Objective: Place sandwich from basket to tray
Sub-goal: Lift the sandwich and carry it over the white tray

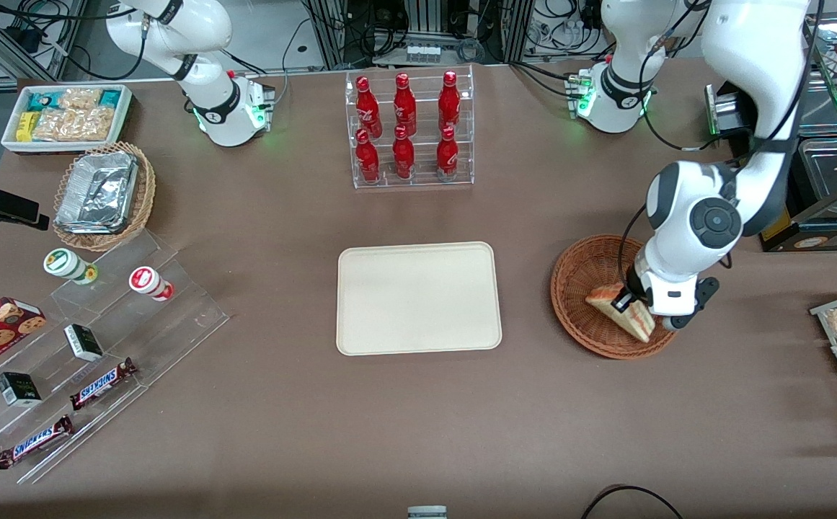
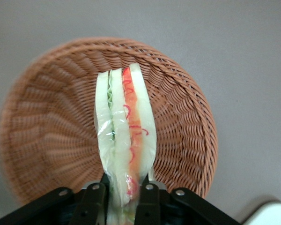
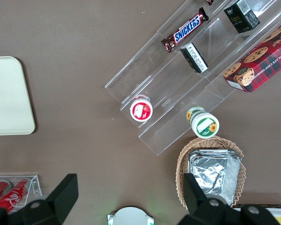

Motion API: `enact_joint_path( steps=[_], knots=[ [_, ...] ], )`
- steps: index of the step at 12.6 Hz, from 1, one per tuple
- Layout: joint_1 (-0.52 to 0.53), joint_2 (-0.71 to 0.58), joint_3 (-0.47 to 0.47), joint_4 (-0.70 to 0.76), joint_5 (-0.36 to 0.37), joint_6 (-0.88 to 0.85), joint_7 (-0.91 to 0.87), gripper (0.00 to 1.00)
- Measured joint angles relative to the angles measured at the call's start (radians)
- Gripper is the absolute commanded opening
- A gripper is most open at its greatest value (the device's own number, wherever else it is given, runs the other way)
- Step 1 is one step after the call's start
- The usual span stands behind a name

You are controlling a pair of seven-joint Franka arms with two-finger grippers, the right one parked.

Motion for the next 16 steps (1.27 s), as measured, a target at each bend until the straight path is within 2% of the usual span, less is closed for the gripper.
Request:
enact_joint_path(
  steps=[3,5,10,14,16],
  knots=[
    [-0.05,-0.071,-0.046,0.182,0.011,-0.242,0.008,0.0],
    [-0.126,-0.056,-0.087,0.275,0.011,-0.294,0.007,0.0],
    [-0.372,0.162,-0.11,0.44,0.006,-0.264,-0.011,0.0],
    [-0.462,0.327,-0.111,0.545,0.004,-0.163,-0.002,0.0],
    [-0.507,0.387,-0.111,0.562,0.039,-0.104,0.009,0.0]
  ],
)
